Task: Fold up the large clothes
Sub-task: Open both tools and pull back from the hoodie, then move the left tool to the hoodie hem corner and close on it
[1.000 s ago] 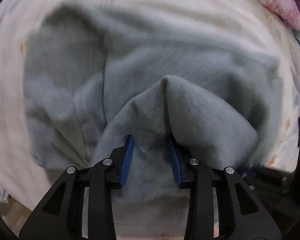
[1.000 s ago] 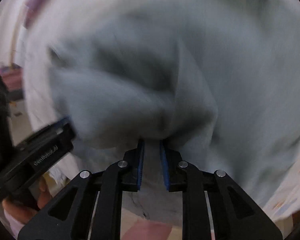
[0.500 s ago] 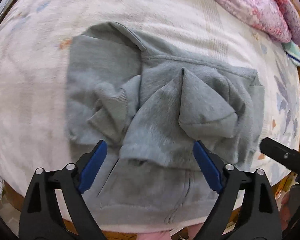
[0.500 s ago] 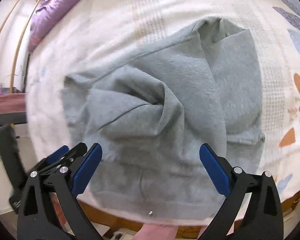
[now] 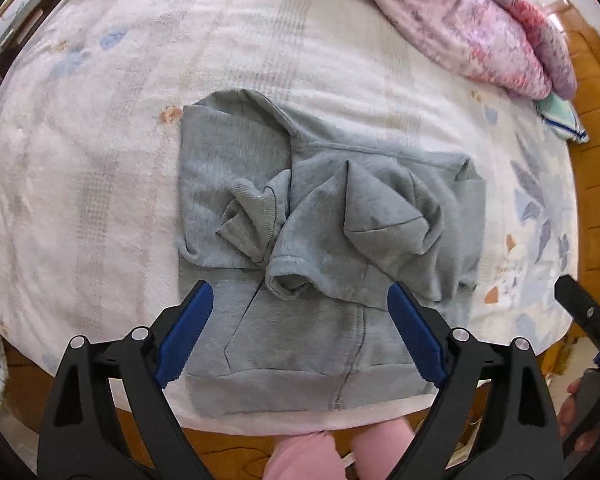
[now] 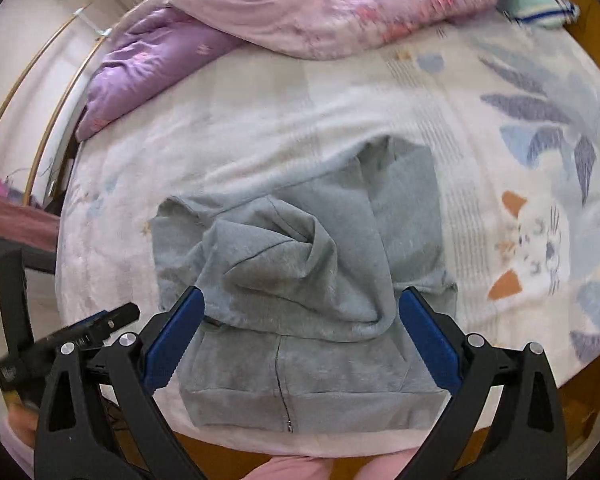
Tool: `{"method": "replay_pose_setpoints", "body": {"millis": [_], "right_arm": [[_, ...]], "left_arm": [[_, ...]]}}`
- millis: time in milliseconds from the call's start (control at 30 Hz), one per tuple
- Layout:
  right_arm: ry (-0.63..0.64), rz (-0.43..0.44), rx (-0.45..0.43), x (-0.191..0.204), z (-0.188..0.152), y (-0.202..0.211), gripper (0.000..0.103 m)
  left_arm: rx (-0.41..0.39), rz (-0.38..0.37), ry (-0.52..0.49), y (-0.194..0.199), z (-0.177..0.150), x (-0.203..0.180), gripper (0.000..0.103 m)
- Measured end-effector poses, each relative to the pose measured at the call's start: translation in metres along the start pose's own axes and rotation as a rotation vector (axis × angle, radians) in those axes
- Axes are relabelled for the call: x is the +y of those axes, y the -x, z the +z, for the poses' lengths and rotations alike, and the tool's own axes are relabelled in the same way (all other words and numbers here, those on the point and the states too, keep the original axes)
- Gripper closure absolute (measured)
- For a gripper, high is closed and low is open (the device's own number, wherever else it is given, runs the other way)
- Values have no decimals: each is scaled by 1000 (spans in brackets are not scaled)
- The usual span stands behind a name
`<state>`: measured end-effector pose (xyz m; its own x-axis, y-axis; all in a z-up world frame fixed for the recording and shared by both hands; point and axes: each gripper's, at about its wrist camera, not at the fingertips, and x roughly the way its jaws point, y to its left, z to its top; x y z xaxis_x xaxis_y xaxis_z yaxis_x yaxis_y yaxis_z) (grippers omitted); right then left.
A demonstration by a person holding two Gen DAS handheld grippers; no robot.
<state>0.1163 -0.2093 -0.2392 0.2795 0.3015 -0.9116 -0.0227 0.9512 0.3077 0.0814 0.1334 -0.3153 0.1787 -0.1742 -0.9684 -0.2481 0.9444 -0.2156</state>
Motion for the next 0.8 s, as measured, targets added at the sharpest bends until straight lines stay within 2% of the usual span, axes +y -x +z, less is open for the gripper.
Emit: {"method": "replay_pose_setpoints", "body": {"millis": [167,233,300,367,533,667,800], "right_arm": [[-21,-6,-28,-7,8,5,9],[-1,-13,-30,-11,17,4,10],[25,11,-21,-12,23,1,14],[61,-10,3,-14,34,-8,15],[65,-33,7,-27,59,-24,15],[64,-60,20,-40,82,-43,16],[60,-96,58,-57,106,-72,16]], "left_arm": [[-71,43,28,9,8,9,14],[-52,31,81,4,15,17,14],[-39,-20,137,-2,24,26,14],[-49,-21,174,-6,34,33,14],[-43,43,150,-22,62,40,14],[-33,64,137,-38,88,49,14],[-16,119,111,-61,116,63,14]]}}
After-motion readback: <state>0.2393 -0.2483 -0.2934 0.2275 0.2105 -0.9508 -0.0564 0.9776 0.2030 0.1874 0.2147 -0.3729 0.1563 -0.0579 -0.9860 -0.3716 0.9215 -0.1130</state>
